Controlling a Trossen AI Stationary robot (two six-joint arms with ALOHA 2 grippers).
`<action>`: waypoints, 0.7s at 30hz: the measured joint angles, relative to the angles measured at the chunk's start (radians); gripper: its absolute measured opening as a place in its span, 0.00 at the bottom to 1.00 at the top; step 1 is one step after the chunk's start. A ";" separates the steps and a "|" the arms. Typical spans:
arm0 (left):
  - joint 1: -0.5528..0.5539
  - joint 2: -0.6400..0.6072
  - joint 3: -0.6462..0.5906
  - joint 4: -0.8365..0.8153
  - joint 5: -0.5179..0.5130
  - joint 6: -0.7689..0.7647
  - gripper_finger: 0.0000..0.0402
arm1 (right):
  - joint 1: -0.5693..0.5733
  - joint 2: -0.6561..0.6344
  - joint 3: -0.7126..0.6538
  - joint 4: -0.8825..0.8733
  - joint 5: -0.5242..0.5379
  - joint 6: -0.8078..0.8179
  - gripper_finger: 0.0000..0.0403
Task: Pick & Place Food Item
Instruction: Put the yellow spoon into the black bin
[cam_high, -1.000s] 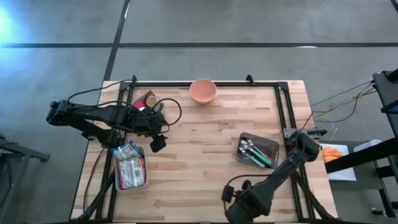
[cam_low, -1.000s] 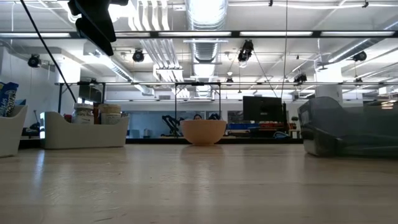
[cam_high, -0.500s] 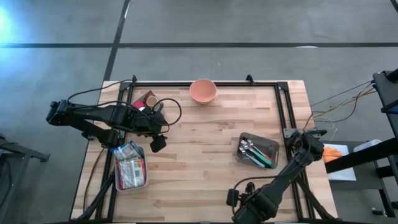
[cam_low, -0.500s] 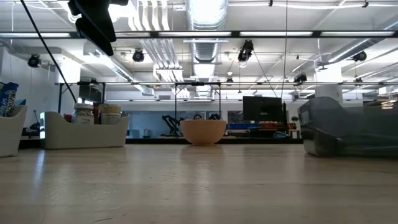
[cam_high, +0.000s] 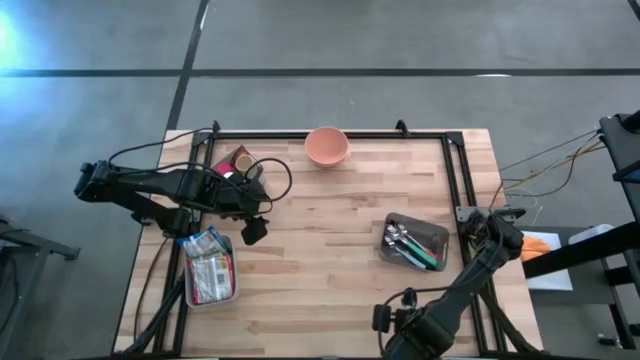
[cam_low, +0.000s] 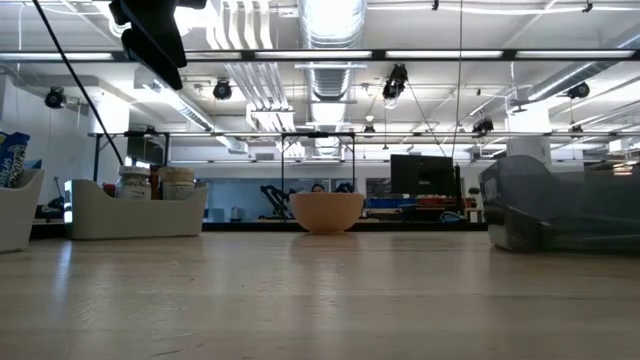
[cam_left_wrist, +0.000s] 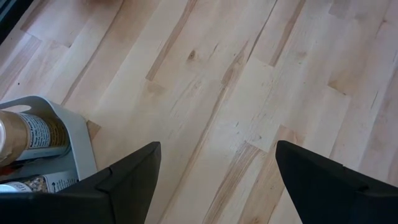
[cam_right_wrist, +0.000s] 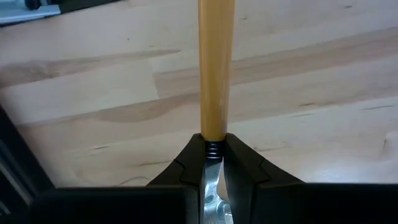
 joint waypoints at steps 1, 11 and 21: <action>0.000 0.000 0.000 0.000 0.000 0.000 0.81 | 0.000 -0.001 0.000 -0.006 0.001 -0.003 0.07; 0.000 0.000 0.000 0.000 0.000 0.000 0.81 | 0.002 -0.020 0.001 -0.028 0.006 -0.140 0.07; 0.000 0.001 0.000 0.000 0.000 0.000 0.81 | -0.016 -0.073 0.001 -0.135 0.043 -0.438 0.07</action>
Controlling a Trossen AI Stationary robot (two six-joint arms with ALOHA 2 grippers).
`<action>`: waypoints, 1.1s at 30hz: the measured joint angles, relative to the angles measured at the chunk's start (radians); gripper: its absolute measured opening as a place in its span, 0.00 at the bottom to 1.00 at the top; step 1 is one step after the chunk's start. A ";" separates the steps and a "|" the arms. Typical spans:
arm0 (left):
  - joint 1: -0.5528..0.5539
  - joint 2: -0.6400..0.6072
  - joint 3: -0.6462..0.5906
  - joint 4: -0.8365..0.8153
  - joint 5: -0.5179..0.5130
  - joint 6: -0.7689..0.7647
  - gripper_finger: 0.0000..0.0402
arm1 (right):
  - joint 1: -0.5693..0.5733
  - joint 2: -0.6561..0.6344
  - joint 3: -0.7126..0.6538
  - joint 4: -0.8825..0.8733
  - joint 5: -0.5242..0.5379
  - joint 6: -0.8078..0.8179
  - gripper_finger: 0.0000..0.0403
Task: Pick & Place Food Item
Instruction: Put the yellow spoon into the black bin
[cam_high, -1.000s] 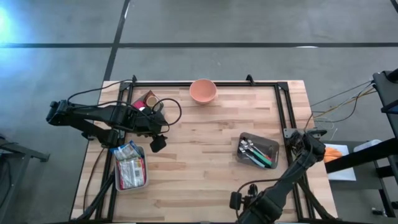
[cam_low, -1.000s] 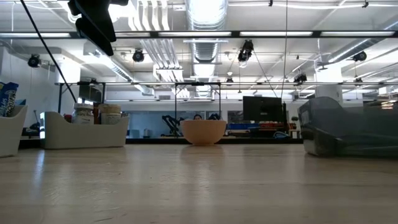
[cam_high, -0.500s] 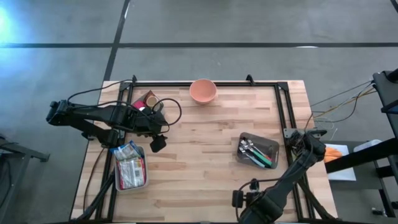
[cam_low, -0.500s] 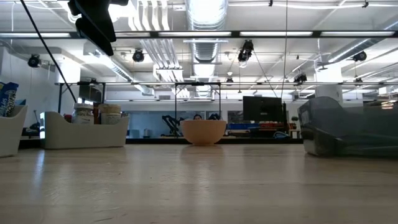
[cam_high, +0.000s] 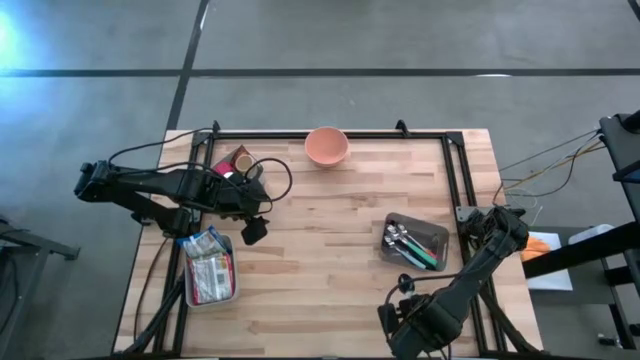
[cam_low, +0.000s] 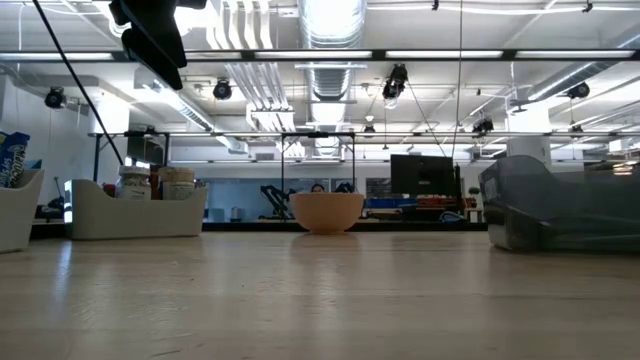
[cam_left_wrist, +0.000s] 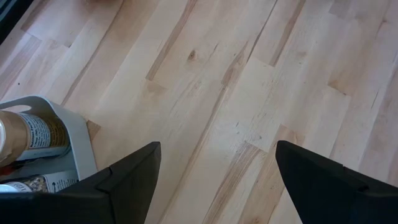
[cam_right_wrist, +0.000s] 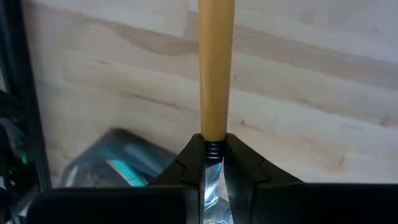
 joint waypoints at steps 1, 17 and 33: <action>0.000 0.000 0.000 0.000 0.000 0.000 0.81 | -0.002 0.000 0.000 -0.005 0.008 -0.004 0.07; 0.000 0.000 0.000 0.000 0.000 0.000 0.81 | -0.135 -0.094 -0.148 -0.029 0.037 -0.277 0.07; 0.000 0.000 0.000 0.000 0.000 0.000 0.81 | -0.331 -0.365 -0.550 0.058 0.076 -0.592 0.07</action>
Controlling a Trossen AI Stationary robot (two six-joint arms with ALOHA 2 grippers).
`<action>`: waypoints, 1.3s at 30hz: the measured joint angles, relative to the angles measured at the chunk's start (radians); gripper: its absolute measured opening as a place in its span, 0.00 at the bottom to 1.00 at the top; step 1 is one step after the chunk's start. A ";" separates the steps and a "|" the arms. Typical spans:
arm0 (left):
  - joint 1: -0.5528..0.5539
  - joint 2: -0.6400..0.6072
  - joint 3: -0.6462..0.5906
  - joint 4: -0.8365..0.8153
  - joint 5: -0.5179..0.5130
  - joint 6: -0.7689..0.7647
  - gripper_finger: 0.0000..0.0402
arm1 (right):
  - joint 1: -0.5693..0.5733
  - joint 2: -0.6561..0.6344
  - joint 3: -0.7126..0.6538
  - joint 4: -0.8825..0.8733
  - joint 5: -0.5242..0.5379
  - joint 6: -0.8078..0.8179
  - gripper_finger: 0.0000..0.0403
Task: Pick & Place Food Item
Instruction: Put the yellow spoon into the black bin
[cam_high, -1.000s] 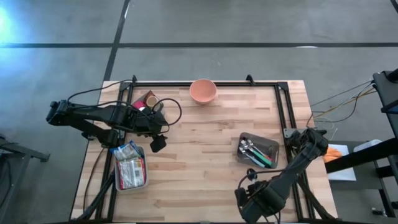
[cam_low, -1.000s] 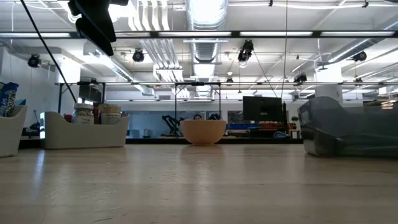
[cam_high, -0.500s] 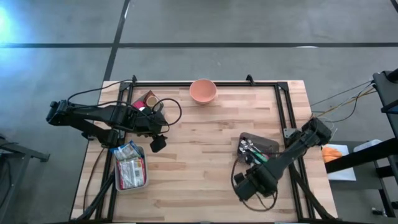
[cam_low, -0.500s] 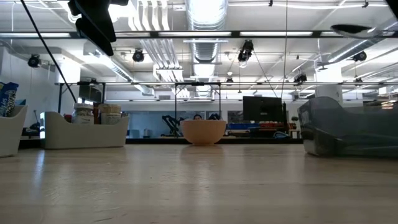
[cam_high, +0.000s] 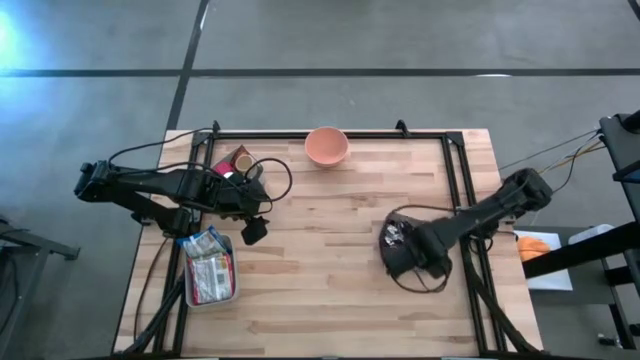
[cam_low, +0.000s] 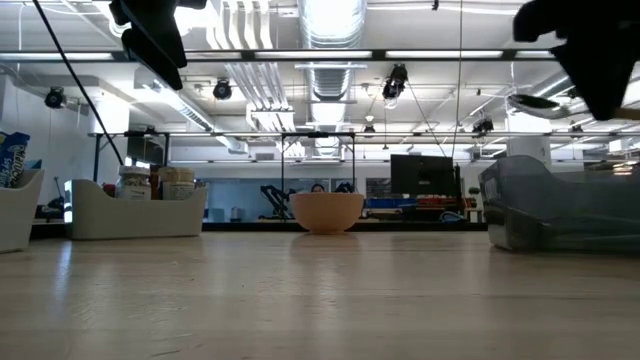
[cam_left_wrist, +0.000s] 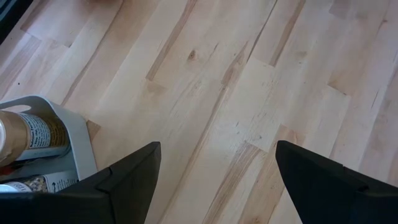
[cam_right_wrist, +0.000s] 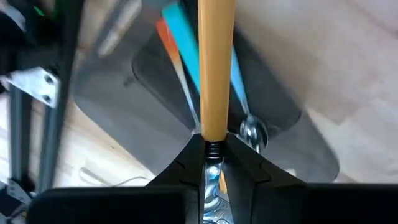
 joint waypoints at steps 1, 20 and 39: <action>0.000 0.000 0.000 0.000 0.000 0.000 0.81 | -0.016 -0.014 -0.017 0.014 0.013 -0.019 0.07; 0.000 0.000 0.000 0.000 0.000 0.000 0.81 | -0.194 -0.046 -0.265 0.271 0.013 -0.310 0.08; 0.000 0.000 0.000 0.000 0.000 0.000 0.81 | -0.195 -0.044 -0.382 0.457 -0.001 -0.339 0.17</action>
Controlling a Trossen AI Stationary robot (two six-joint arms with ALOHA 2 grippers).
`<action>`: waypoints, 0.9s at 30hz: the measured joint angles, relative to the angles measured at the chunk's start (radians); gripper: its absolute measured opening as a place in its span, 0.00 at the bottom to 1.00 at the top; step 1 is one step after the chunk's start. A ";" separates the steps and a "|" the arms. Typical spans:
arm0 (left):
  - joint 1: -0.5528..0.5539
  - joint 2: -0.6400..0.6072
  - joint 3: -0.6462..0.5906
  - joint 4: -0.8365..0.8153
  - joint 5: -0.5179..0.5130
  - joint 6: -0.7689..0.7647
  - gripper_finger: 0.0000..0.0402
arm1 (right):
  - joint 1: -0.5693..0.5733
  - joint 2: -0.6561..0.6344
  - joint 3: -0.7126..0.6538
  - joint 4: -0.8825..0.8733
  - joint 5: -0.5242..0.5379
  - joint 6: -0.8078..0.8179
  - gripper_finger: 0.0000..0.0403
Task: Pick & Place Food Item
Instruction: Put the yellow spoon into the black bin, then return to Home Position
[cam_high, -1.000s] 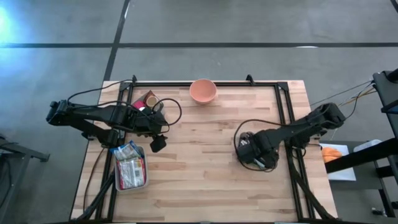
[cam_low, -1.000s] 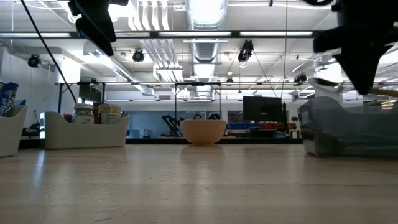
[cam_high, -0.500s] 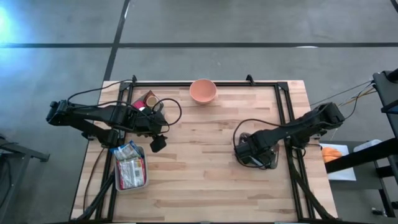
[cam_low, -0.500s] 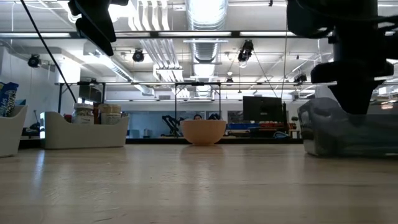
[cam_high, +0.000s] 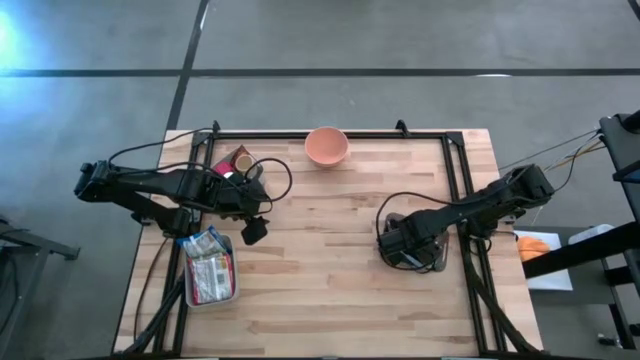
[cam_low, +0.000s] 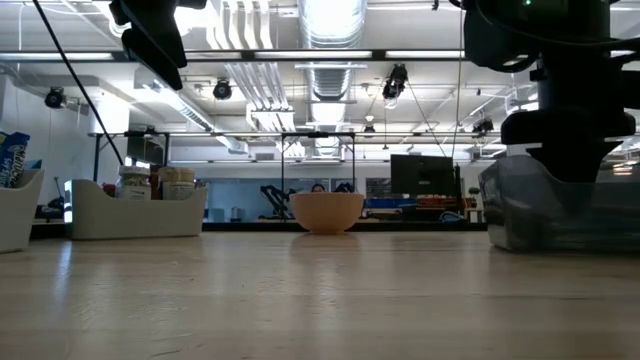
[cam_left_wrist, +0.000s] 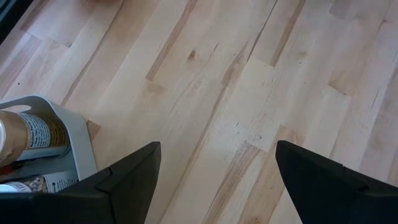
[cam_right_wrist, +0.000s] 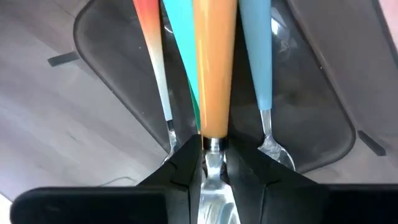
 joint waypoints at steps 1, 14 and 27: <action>0.000 0.000 0.000 0.000 0.000 0.000 0.81 | 0.000 0.000 0.000 0.000 0.001 0.007 0.18; 0.000 0.000 0.000 0.000 0.000 0.000 0.81 | 0.000 -0.007 0.051 0.008 0.004 0.090 0.18; 0.000 0.000 0.000 0.000 0.000 0.000 0.81 | 0.000 -0.109 0.114 -0.095 -0.067 0.259 0.18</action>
